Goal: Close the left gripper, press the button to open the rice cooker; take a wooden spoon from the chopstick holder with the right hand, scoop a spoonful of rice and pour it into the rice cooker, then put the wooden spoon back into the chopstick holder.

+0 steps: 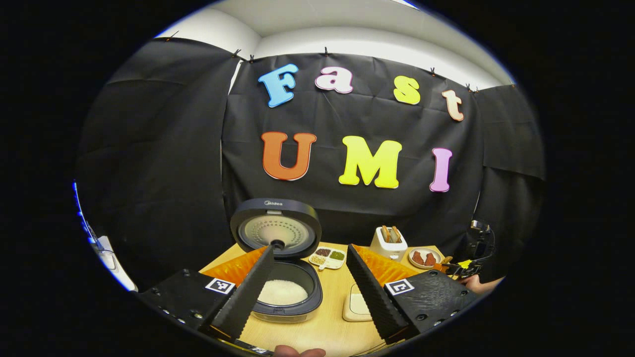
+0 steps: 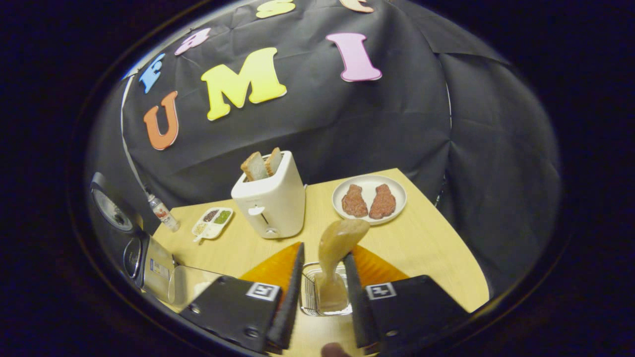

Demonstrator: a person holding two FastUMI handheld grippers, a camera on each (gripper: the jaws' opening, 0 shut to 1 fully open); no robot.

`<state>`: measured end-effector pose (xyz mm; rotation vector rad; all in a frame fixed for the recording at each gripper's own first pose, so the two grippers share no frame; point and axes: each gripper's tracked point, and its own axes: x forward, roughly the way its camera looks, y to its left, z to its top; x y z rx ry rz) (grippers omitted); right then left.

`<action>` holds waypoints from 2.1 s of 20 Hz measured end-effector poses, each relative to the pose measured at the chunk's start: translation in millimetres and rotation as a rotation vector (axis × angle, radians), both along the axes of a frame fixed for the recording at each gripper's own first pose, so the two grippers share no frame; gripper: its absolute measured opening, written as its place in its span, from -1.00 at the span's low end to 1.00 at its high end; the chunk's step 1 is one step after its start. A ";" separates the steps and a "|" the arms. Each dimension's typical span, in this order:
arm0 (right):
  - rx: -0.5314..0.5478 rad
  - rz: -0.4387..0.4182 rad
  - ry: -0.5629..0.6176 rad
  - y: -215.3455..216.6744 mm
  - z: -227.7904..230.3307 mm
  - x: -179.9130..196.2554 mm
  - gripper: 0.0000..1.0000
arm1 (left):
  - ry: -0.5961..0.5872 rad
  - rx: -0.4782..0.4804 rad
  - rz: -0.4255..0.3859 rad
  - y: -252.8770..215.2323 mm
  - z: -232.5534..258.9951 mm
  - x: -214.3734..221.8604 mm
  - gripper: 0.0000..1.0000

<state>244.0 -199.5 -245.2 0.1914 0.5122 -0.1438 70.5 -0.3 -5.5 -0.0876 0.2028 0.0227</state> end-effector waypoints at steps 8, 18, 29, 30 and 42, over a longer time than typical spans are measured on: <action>-0.096 -0.036 -0.153 -2.3 82.4 -53.3 0.49 | -0.167 -0.025 0.015 22.7 49.7 40.0 0.89; -0.164 -0.064 -0.239 -5.1 130.5 -121.5 1.00 | -0.135 -0.002 0.067 58.3 31.3 134.9 0.89; -0.200 -0.107 -0.218 -22.1 128.3 -144.0 0.87 | -0.033 0.043 0.101 98.4 -10.7 203.0 0.89; -0.199 -0.111 -0.218 -22.7 126.9 -143.9 1.00 | -0.019 0.037 0.102 100.6 -14.4 204.6 0.89; -0.176 -0.012 -0.231 19.6 126.7 -139.0 1.00 | 0.172 0.036 0.055 88.2 -45.8 159.1 0.94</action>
